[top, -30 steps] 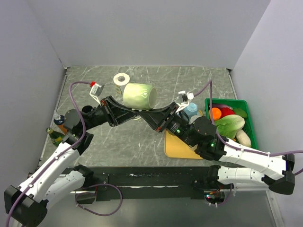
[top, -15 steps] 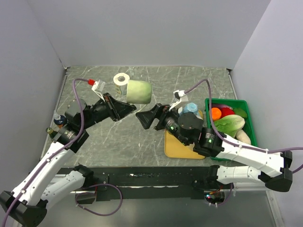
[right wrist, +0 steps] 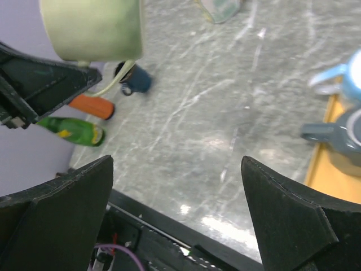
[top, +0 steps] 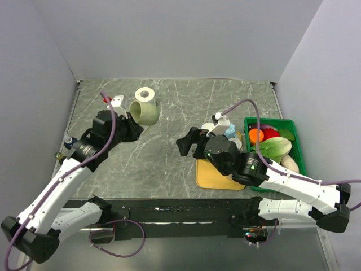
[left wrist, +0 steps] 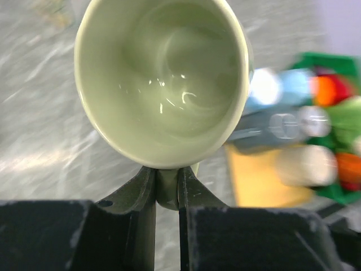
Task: Turn the mug right side up
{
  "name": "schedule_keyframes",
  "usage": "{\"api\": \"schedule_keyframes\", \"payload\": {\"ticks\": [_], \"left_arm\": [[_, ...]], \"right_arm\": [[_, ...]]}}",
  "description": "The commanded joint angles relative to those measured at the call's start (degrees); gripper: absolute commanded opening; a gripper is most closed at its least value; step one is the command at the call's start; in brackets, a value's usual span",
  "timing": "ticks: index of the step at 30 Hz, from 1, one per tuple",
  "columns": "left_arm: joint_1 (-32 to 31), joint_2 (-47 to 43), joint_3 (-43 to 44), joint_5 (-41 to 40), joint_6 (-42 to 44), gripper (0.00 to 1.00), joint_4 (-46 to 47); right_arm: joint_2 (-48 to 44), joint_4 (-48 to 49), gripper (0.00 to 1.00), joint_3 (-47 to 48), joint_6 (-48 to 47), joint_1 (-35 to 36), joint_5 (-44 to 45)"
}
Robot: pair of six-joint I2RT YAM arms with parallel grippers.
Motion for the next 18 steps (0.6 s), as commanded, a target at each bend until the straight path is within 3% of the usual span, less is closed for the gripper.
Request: {"api": "schedule_keyframes", "payload": {"ticks": [1,18], "left_arm": [[-0.07,3.35,3.26,-13.63,2.27,0.01,-2.46],[0.28,29.63,7.39,-36.15,-1.94,0.01,-8.61]], "right_arm": [[-2.12,-2.6,1.0,-1.21,3.01,-4.16,-2.46],[0.16,-5.16,1.0,-8.06,1.17,-11.99,-18.12]]}}
